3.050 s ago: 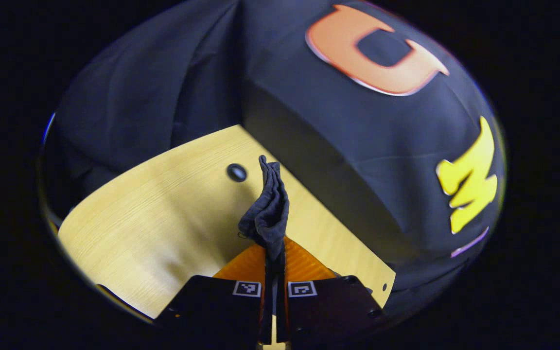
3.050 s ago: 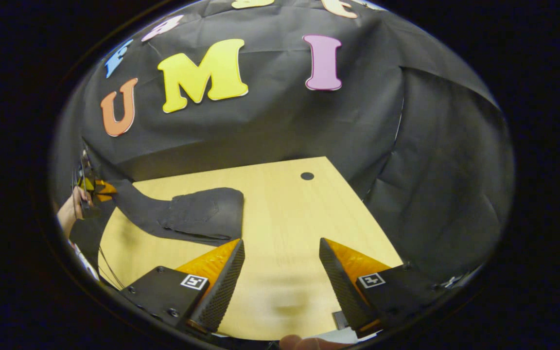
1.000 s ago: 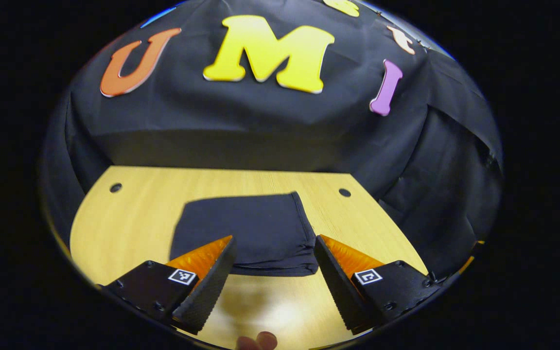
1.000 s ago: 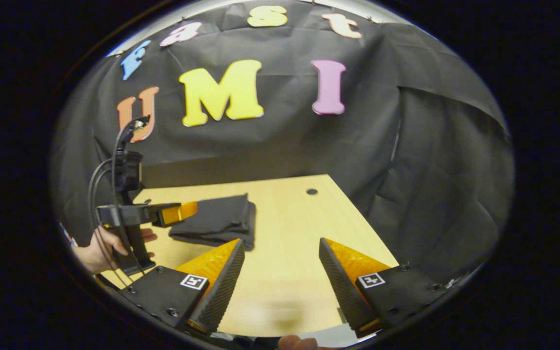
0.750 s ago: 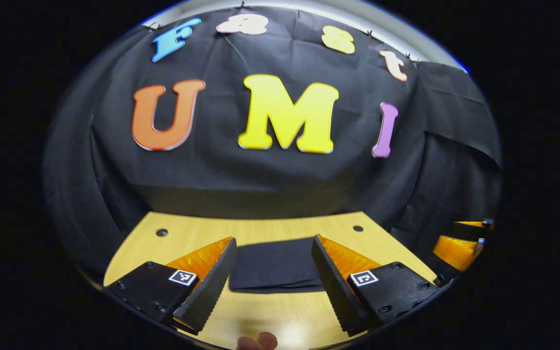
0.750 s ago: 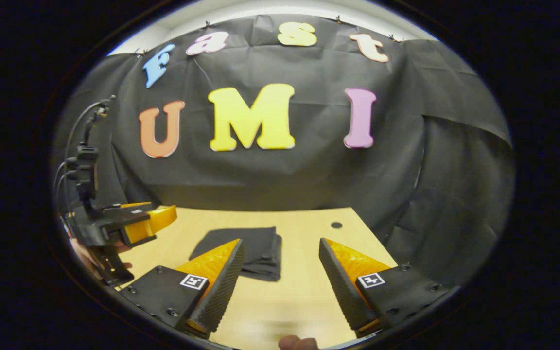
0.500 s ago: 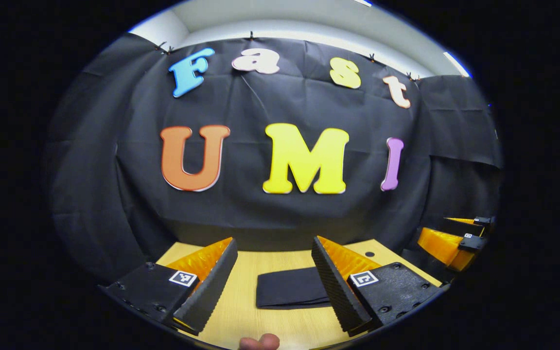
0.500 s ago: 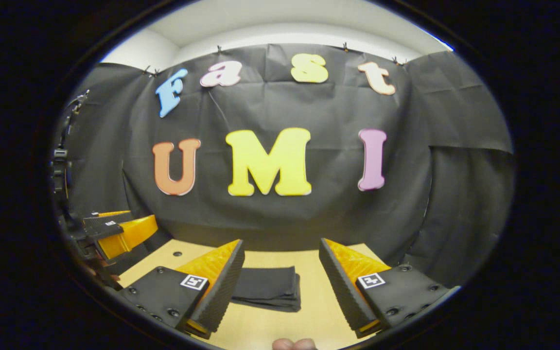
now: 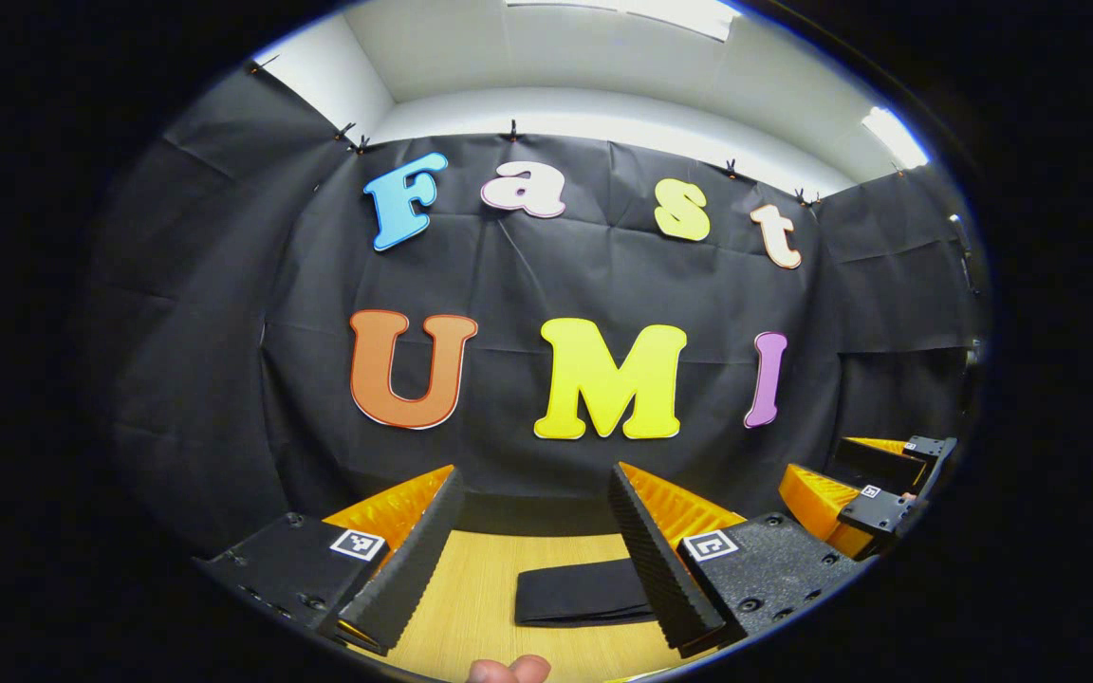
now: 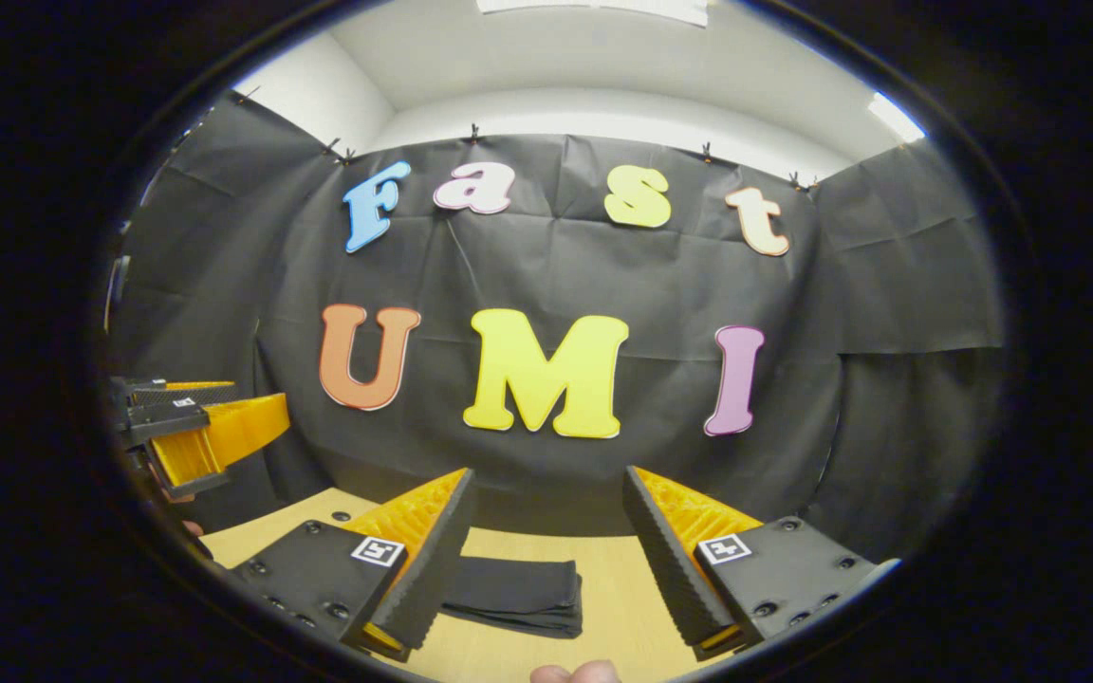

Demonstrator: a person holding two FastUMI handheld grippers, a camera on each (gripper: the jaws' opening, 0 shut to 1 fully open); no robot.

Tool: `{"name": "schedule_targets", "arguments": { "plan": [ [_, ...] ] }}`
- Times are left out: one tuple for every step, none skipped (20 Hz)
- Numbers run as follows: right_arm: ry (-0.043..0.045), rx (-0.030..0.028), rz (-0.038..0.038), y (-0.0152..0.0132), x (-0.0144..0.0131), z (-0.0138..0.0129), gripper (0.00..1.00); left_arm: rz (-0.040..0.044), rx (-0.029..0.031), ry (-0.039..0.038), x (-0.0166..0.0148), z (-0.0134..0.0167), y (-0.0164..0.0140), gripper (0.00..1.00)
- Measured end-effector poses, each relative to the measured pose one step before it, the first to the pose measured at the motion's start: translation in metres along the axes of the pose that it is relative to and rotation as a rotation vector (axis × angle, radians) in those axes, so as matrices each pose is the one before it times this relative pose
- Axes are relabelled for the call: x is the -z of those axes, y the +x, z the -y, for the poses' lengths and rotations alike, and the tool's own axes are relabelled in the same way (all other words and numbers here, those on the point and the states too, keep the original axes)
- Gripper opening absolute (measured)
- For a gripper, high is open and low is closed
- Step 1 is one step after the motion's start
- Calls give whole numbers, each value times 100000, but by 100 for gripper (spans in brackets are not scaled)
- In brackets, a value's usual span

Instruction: Grasp the waist and the cuffs of the jeans and fold them to make the two legs overlap; first hold the waist and fold one-third of the jeans toward the cuffs, then hold the cuffs and fold the remaining one-third in the same direction to finish folding.

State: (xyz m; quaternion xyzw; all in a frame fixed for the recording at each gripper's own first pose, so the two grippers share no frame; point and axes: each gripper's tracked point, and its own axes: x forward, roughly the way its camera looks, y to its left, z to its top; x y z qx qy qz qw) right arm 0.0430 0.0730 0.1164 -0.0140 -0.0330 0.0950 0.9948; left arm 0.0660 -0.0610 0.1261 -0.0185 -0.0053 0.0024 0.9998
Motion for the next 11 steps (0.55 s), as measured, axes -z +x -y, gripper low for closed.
{"name": "schedule_targets", "arguments": {
  "plan": [
    [133, -203, -626, 169, 11, 96, 95, -909, -490, -587, -127, -181, -50, 98],
    [78, -76, -193, -65, -38, 29, 94, -798, -216, -644, 141, -60, 156, 98],
    [414, 184, -93, -84, -9, -34, 93, -981, -17, -413, 146, -65, 223, 98],
    [668, -402, -564, -109, 78, -139, 93, -487, 163, 297, 154, -54, 186, 98],
    [708, -493, -757, 41, 88, 17, 93, -444, -25, 763, 29, 8, 8, 98],
    [622, -491, -563, -20, 102, -14, 93, -532, -426, 571, -70, -95, 0, 98],
    [421, -452, -218, 28, -12, -55, 93, -562, -230, 271, 34, 106, 4, 98],
    [-57, -312, -80, 45, 42, 0, 93, -597, -21, -52, -4, 21, 66, 98],
    [-266, -418, 52, 28, 13, -30, 93, -473, 87, -242, -29, -24, -9, 98],
    [-476, -303, -209, 38, 60, 38, 93, -431, -226, -134, 59, -51, 40, 98],
    [2, -553, -331, -63, -32, -97, 93, -243, -91, -217, 38, -7, -17, 98]
  ]
}}
